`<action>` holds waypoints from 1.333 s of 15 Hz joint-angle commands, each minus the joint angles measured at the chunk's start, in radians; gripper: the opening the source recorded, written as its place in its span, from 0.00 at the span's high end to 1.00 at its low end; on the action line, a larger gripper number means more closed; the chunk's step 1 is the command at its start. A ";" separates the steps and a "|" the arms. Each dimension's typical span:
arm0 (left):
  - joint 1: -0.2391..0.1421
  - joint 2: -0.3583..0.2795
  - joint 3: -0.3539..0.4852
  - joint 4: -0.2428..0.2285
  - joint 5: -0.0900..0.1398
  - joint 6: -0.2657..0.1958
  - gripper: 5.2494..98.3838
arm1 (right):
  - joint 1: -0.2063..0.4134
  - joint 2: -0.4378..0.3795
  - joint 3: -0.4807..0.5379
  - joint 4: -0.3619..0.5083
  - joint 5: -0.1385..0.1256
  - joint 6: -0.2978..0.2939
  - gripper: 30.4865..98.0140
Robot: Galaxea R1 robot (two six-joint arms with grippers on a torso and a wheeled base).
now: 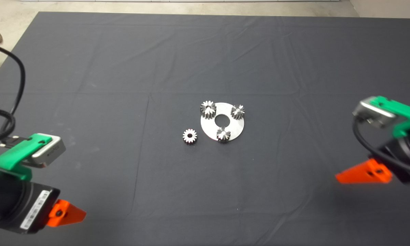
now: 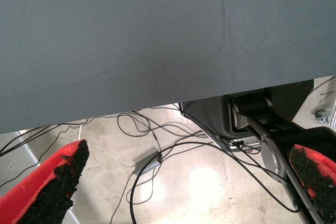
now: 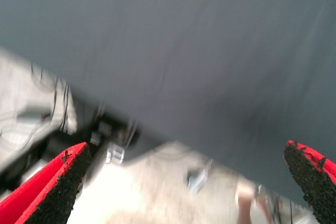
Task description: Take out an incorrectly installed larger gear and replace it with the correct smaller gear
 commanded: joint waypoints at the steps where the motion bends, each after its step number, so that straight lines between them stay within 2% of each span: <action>1: -0.013 -0.003 0.017 -0.018 0.050 0.006 0.00 | -0.034 0.230 -0.120 -0.170 -0.023 -0.010 0.01; 2: -0.013 -0.003 0.017 -0.018 0.050 0.006 0.00 | -0.059 0.289 -0.190 -0.211 -0.023 -0.052 0.01; 3: -0.013 -0.003 0.017 -0.018 0.050 0.006 0.00 | -0.081 0.346 -0.307 -0.235 -0.012 -0.138 0.01; 4: -0.013 -0.003 0.019 -0.018 0.050 0.006 0.00 | -0.100 0.378 -0.375 -0.240 -0.005 -0.180 0.01; 7: -0.013 0.003 0.021 -0.018 0.050 0.006 0.00 | -0.162 0.507 -0.617 -0.270 0.055 -0.343 0.01; 8: -0.013 0.003 0.021 -0.018 0.050 0.006 0.00 | -0.174 0.555 -0.691 -0.285 0.064 -0.403 0.01; 11: -0.013 0.005 0.021 -0.018 0.049 0.006 0.00 | -0.208 0.666 -0.869 -0.289 0.076 -0.541 0.01; 14: -0.013 0.005 0.021 -0.019 0.050 0.006 0.00 | -0.240 0.745 -0.993 -0.289 0.137 -0.662 0.01; 17: -0.011 0.005 0.024 -0.019 0.050 0.006 0.00 | -0.262 0.820 -1.120 -0.289 0.140 -0.811 0.01; 20: -0.013 0.005 0.024 -0.019 0.050 0.006 0.00 | -0.262 0.839 -1.148 -0.290 0.144 -0.886 0.01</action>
